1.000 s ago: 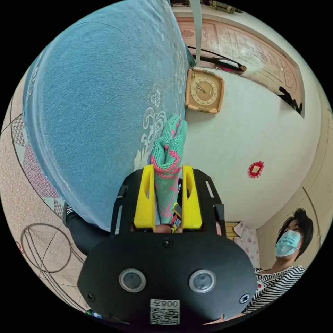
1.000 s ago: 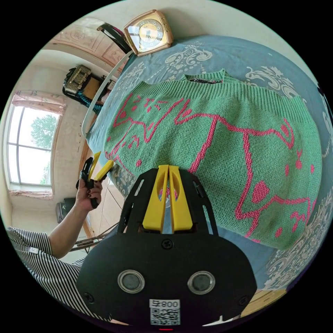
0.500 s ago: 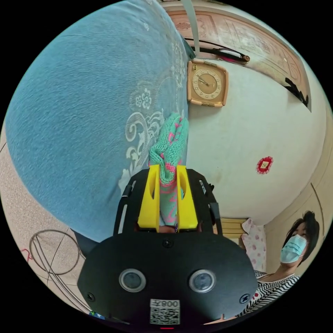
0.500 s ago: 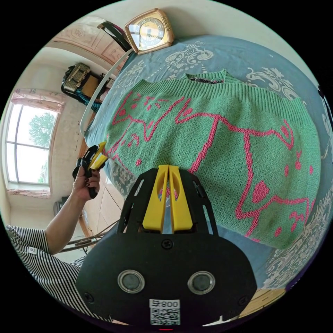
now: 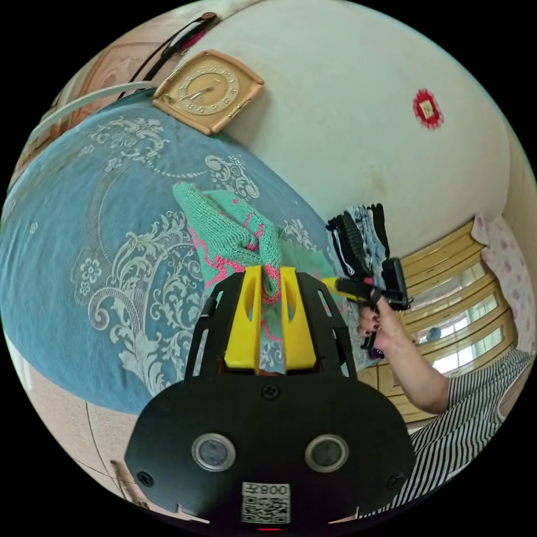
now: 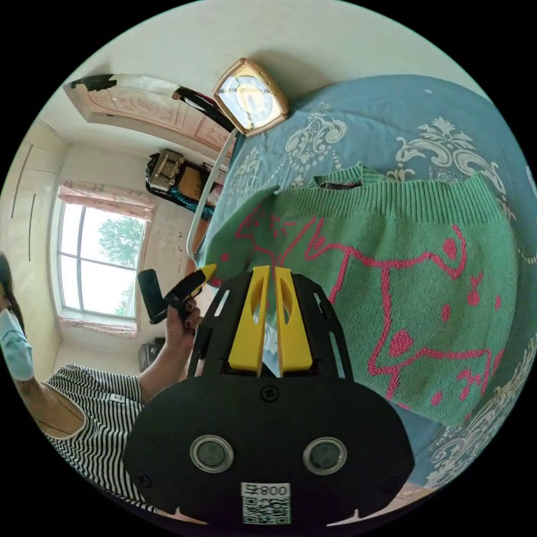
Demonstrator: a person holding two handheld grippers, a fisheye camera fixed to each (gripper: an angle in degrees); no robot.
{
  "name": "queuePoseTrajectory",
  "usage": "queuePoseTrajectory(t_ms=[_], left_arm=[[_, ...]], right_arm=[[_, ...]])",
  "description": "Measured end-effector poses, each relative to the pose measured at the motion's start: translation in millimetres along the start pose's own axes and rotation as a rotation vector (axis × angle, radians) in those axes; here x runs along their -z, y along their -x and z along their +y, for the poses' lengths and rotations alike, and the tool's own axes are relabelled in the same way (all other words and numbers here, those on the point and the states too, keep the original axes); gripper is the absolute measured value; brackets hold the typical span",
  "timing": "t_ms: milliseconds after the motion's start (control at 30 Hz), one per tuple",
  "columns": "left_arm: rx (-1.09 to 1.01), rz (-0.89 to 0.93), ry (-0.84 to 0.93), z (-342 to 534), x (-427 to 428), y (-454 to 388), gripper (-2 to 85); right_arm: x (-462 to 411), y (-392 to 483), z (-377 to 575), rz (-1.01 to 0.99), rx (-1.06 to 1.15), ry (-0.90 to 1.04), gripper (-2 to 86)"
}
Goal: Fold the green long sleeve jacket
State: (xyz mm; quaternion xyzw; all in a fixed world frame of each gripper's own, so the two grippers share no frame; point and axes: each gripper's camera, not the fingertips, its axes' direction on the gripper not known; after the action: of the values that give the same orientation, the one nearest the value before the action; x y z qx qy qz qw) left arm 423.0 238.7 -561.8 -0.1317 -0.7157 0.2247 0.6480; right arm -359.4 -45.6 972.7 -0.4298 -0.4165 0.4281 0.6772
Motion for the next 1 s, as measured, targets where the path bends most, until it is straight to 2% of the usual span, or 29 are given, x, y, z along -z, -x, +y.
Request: queuePoseTrajectory(t_ms=[100,267,433,633,800,1000], left_arm=[[-0.042,-0.047,0.021,3.4,-22.7,-31.5,6.2],[-0.060,-0.072,0.038,11.1,-53.6,-69.1,6.2],[-0.090,-0.091,0.065,17.4,-89.6,-111.5,6.1],[-0.152,-0.121,0.099,22.3,-132.8,-161.7,6.1],[-0.260,-0.185,0.155,24.8,-175.4,-211.1,5.9],[-0.384,-0.295,0.205,30.5,-227.8,-270.7,5.6]], right_arm=[[-7.1,5.3,-42.0,-0.043,0.039,0.012,6.5],[-78.8,9.9,-123.4,-0.097,0.043,0.188,10.2],[-120.6,0.8,-165.5,-0.224,-0.015,0.245,10.6],[-138.1,-13.0,-192.8,-0.199,-0.048,0.282,10.5],[-151.5,10.2,-207.5,-0.069,0.044,0.352,11.9],[-180.2,45.0,-212.6,0.239,0.181,0.457,11.7]])
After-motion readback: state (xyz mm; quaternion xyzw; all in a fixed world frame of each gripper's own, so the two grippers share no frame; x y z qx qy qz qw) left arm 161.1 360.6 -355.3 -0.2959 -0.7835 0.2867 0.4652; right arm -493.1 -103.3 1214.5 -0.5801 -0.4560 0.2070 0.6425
